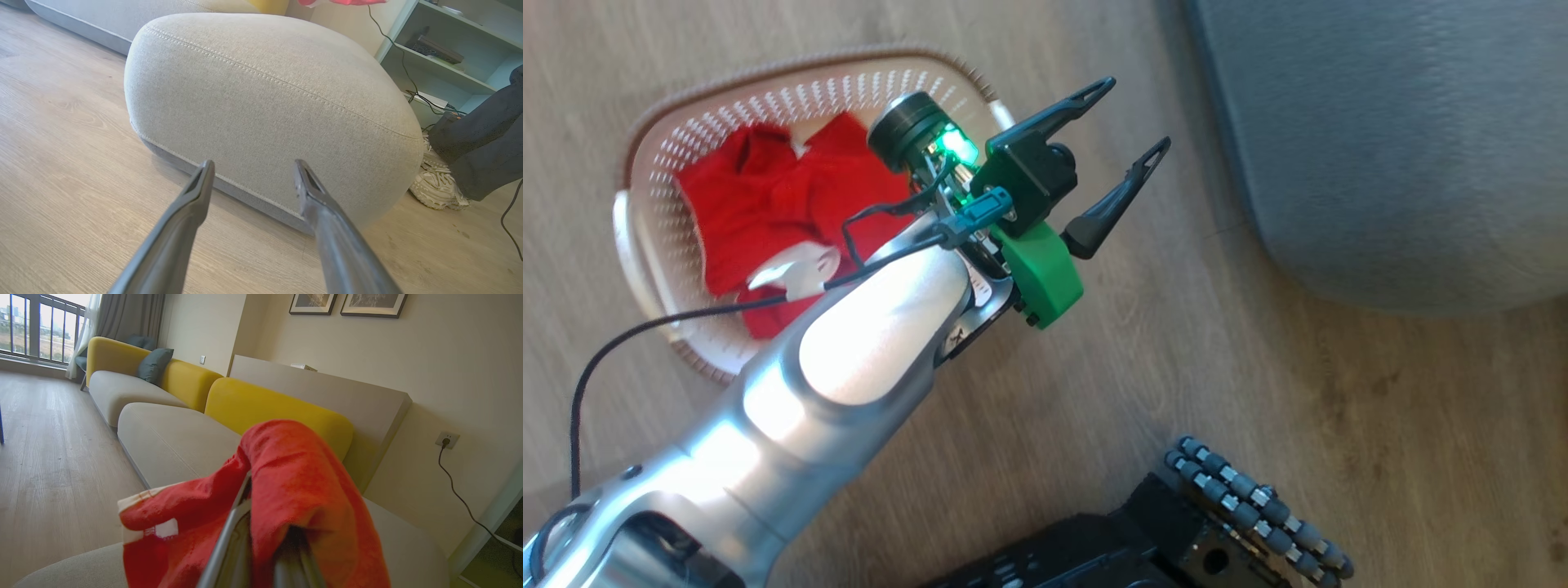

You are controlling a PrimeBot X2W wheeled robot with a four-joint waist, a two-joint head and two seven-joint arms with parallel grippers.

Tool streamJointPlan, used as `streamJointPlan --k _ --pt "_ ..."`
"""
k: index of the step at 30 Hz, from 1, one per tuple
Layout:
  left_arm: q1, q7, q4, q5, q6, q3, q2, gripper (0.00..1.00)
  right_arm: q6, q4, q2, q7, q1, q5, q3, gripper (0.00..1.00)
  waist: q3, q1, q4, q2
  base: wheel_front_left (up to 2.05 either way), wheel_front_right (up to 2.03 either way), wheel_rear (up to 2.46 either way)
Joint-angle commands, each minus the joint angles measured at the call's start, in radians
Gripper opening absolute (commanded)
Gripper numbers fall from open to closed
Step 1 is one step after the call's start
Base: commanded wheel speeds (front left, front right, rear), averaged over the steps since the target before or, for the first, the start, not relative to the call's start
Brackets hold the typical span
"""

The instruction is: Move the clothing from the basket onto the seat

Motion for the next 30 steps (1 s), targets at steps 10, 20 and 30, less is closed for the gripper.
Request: streamJointPlan --k 10,20,30 --pt "-0.032 -0.004 -0.052 0.013 0.007 -0.002 0.013 1.00 0.007 0.140 -0.044 -0.005 -0.053 -0.067 -0.089 0.00 0.070 -0.0001 0.089 0.0000 0.00 0.00 0.00" --pt "-0.025 -0.015 -0.037 0.001 0.010 -0.003 0.010 1.00 0.007 0.176 0.075 -0.005 0.182 -0.003 -0.065 1.00 0.021 -0.0001 0.083 0.0000 0.00 0.00 0.00" --pt "0.007 -0.028 -0.007 -0.016 0.011 0.011 0.003 1.00 0.007 0.096 0.104 -0.005 0.389 0.065 0.011 1.00 -0.060 -0.0001 0.088 0.0000 0.00 0.00 0.00"
